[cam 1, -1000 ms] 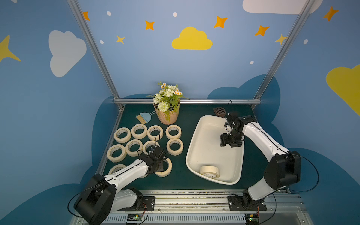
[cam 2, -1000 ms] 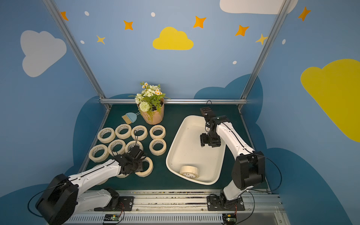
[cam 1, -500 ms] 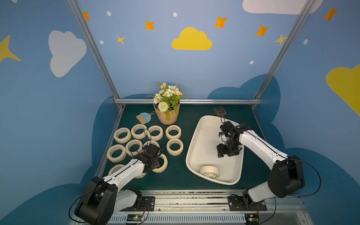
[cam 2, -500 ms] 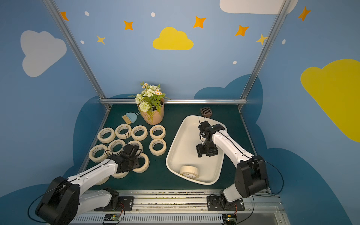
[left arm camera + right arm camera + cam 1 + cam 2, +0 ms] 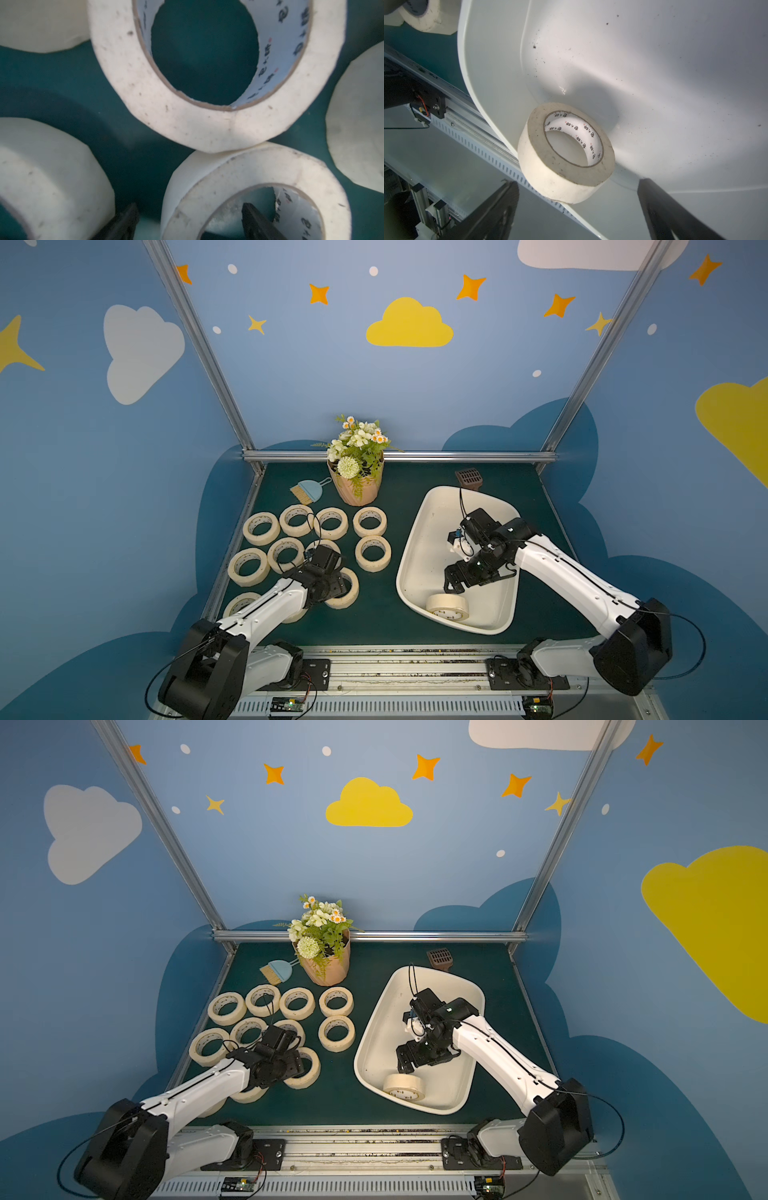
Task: Take out the art tape in the storage box
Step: Place the art tape at the center of the board, then pick up the art tape from the storage box.
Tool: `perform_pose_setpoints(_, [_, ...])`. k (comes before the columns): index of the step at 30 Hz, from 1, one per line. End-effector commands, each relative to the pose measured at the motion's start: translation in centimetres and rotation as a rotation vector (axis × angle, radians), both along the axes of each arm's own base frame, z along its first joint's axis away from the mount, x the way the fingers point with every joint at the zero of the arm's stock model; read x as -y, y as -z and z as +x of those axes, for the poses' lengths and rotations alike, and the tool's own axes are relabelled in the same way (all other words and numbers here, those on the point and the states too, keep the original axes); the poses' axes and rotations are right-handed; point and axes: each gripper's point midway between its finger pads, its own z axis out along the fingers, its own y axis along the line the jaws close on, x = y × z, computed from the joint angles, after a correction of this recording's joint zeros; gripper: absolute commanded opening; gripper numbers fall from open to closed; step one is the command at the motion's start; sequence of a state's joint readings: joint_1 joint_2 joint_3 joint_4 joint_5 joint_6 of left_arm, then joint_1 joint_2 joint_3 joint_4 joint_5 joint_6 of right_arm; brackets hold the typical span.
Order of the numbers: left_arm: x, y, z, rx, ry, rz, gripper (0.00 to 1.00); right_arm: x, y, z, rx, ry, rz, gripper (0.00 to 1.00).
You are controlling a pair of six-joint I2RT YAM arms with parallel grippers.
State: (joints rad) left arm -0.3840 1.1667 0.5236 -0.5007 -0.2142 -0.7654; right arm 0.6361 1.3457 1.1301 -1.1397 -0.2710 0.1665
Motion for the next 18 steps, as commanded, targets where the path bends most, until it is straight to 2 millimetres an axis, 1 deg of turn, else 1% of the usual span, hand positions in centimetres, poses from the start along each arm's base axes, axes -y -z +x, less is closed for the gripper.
perform_pose_setpoints(1, [0.2, -2.2, 0.4, 0.033, 0.032, -0.009, 0.83, -0.3, 0.5, -1.8, -0.048, -0.042, 0.002, 0.96])
perform_pose_setpoints(3, [0.5, -3.2, 0.8, 0.065, 0.044, -0.022, 0.84, -0.4, 0.8, -2.2, -0.052, -0.051, -0.006, 0.96])
perform_pose_setpoints(6, [0.7, -3.8, 1.2, 0.096, 0.05, -0.037, 0.83, -0.6, 1.1, -2.5, -0.064, -0.066, -0.002, 0.96])
perform_pose_setpoints(13, [0.9, -3.9, 1.3, 0.099, 0.057, -0.045, 0.83, -1.2, 2.8, -3.2, -0.119, -0.096, -0.021, 0.96])
perform_pose_setpoints(18, [1.0, -4.2, 1.7, 0.122, 0.063, -0.044, 0.83, -1.2, 3.7, -3.0, -0.14, -0.094, -0.048, 0.96])
